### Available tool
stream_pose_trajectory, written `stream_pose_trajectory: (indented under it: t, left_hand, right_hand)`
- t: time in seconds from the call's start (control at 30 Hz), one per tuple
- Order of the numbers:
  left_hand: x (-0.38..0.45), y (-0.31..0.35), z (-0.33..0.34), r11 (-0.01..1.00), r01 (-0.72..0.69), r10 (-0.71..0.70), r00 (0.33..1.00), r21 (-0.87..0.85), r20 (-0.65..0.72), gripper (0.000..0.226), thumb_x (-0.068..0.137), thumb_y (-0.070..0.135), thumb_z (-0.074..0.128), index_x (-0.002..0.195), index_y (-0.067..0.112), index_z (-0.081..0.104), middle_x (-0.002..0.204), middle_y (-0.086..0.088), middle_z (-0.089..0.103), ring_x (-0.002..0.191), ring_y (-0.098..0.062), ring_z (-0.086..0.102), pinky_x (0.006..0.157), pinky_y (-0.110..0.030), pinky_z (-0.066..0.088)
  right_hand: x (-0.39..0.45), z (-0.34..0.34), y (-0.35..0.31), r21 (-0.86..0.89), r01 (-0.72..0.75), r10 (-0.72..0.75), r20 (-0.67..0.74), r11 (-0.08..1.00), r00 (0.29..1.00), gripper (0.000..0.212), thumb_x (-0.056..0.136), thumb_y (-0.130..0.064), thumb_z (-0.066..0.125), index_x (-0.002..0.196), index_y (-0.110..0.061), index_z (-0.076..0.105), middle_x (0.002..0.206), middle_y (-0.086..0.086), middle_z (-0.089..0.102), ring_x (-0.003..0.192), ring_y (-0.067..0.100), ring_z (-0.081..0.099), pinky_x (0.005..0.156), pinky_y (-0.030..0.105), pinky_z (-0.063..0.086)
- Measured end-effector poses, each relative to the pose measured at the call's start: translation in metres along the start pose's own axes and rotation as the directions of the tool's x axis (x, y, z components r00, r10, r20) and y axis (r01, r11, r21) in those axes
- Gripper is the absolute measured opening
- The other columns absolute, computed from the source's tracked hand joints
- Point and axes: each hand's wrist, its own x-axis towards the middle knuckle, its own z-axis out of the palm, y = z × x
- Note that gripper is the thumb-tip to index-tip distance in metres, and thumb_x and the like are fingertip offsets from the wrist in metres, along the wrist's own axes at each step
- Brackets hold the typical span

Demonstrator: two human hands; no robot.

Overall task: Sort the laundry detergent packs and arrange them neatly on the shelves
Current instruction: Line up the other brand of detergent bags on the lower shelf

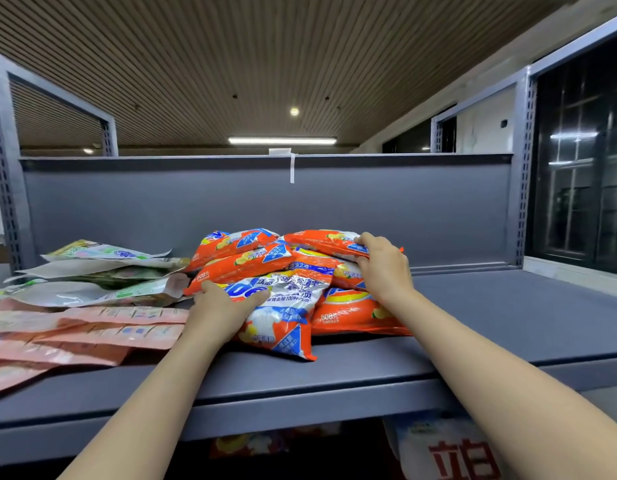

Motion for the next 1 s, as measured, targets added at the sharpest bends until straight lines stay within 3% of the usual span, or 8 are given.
stream_pose_trajectory:
  t: [0.23, 0.43, 0.57, 0.63, 0.7, 0.77, 0.9, 1.0]
  left_hand:
    - [0.000, 0.002, -0.001, 0.997, 0.029, -0.028, 1.000, 0.065, -0.008, 0.122, 0.066, 0.065, 0.072, 0.144, -0.006, 0.011, 0.146, -0.024, 0.034, 0.130, -0.038, 0.039, 0.104, -0.043, 0.036]
    - [-0.007, 0.006, -0.002, 0.993, 0.004, 0.000, 0.999, 0.121, -0.034, 0.120, 0.067, 0.065, 0.071, 0.142, -0.011, 0.018, 0.144, -0.027, 0.035, 0.130, -0.040, 0.039, 0.104, -0.044, 0.036]
    - [-0.017, 0.009, -0.002, 0.987, 0.002, 0.017, 0.993, 0.159, -0.114, 0.116, 0.064, 0.064, 0.074, 0.136, -0.013, 0.025, 0.138, -0.028, 0.042, 0.124, -0.042, 0.044, 0.098, -0.046, 0.039]
    - [-0.018, 0.007, -0.005, 0.991, 0.019, -0.002, 0.993, 0.134, -0.119, 0.118, 0.061, 0.064, 0.076, 0.136, -0.012, 0.024, 0.137, -0.027, 0.043, 0.124, -0.041, 0.045, 0.098, -0.045, 0.039]
    - [-0.016, 0.004, -0.012, 0.997, 0.073, -0.069, 0.991, 0.031, -0.114, 0.114, 0.062, 0.063, 0.076, 0.136, -0.008, 0.026, 0.134, -0.024, 0.048, 0.120, -0.040, 0.049, 0.096, -0.043, 0.040]
    - [-0.013, 0.000, -0.022, 0.981, 0.126, -0.138, 0.987, -0.145, -0.077, 0.097, 0.067, 0.060, 0.075, 0.133, -0.001, 0.037, 0.129, -0.019, 0.054, 0.114, -0.037, 0.054, 0.094, -0.040, 0.042]
    - [-0.017, 0.003, -0.037, 0.890, 0.196, -0.177, 0.981, -0.412, 0.084, 0.068, 0.076, 0.041, 0.075, 0.127, 0.007, 0.045, 0.103, -0.011, 0.064, 0.078, -0.024, 0.062, 0.068, -0.032, 0.049]
    - [-0.022, 0.009, -0.043, 0.819, 0.267, -0.183, 0.961, -0.508, 0.209, 0.049, 0.082, 0.024, 0.069, 0.123, 0.004, 0.053, 0.095, -0.016, 0.068, 0.062, -0.023, 0.065, 0.061, -0.034, 0.051]
  right_hand:
    - [-0.057, -0.044, 0.033, 0.119, -0.058, 0.058, 0.000, 0.991, 0.998, 0.019, 0.090, -0.010, 0.053, 0.107, -0.017, 0.057, 0.113, 0.005, 0.059, 0.100, 0.032, 0.055, 0.073, 0.031, 0.034]
    - [-0.106, -0.071, 0.059, 0.408, -0.167, 0.143, 0.089, 0.898, 0.986, 0.031, 0.078, 0.013, 0.045, 0.090, -0.014, 0.055, 0.111, 0.003, 0.052, 0.096, 0.018, 0.049, 0.063, 0.014, 0.034]
    - [-0.105, -0.079, 0.066, 0.600, -0.403, 0.368, 0.188, 0.691, 0.911, 0.016, 0.080, -0.008, 0.058, 0.080, -0.018, 0.046, 0.092, 0.003, 0.054, 0.078, 0.015, 0.048, 0.057, 0.019, 0.035]
    - [-0.096, -0.081, 0.066, 0.640, -0.506, 0.476, 0.238, 0.578, 0.846, 0.012, 0.086, -0.019, 0.060, 0.090, -0.015, 0.049, 0.100, 0.004, 0.054, 0.084, 0.015, 0.051, 0.064, 0.022, 0.038]
    - [-0.089, -0.081, 0.064, 0.582, -0.602, 0.499, 0.352, 0.547, 0.792, 0.052, 0.085, -0.041, 0.066, 0.121, -0.010, 0.048, 0.123, 0.005, 0.049, 0.110, 0.017, 0.051, 0.082, 0.026, 0.038]
    - [-0.085, -0.079, 0.060, 0.522, -0.654, 0.490, 0.433, 0.548, 0.757, 0.081, 0.079, -0.051, 0.069, 0.137, -0.005, 0.040, 0.133, 0.005, 0.047, 0.123, 0.019, 0.047, 0.086, 0.027, 0.036]
    - [-0.083, -0.080, 0.048, 0.629, -0.646, 0.405, 0.504, 0.433, 0.762, 0.036, 0.076, -0.030, 0.078, 0.098, -0.004, 0.065, 0.067, -0.002, 0.073, 0.056, 0.007, 0.068, 0.040, 0.012, 0.042]
    - [-0.083, -0.080, 0.048, 0.703, -0.604, 0.399, 0.465, 0.376, 0.790, 0.018, 0.074, -0.020, 0.079, 0.082, -0.009, 0.068, 0.056, -0.002, 0.070, 0.045, 0.007, 0.064, 0.035, 0.012, 0.040]
